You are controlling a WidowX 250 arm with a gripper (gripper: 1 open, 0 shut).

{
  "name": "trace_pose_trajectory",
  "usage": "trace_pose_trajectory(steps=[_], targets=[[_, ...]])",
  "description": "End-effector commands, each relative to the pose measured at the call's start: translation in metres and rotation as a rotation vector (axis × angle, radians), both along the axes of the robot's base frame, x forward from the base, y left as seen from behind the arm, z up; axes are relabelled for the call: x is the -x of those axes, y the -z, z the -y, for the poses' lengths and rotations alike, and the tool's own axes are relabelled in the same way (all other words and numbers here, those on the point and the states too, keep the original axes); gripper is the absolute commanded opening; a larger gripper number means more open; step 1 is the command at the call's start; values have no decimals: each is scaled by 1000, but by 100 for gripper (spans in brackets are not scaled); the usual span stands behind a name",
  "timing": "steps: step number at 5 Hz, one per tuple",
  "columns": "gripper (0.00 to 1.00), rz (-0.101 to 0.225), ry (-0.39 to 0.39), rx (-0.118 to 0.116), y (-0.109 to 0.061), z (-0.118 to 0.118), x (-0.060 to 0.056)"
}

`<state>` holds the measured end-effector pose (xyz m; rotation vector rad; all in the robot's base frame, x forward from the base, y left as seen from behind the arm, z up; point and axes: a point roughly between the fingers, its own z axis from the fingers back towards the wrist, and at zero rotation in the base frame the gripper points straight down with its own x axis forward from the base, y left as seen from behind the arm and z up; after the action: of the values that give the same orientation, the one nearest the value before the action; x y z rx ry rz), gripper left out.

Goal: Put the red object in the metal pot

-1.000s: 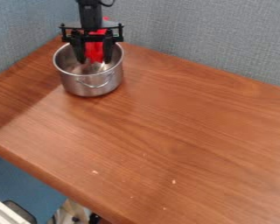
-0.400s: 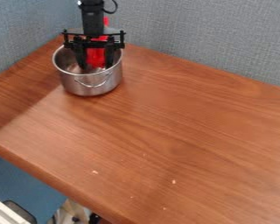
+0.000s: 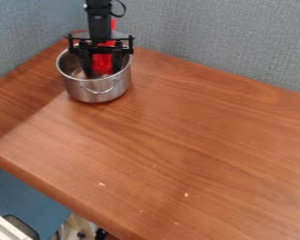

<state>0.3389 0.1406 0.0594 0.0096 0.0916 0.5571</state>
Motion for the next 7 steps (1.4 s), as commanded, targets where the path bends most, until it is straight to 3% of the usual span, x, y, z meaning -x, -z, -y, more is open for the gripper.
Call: trace_pose_trajectory(steps=[1,7], targets=[[0,43,16,-25,-17,1,-8],[0,50,30,-16,-24,10,-14]])
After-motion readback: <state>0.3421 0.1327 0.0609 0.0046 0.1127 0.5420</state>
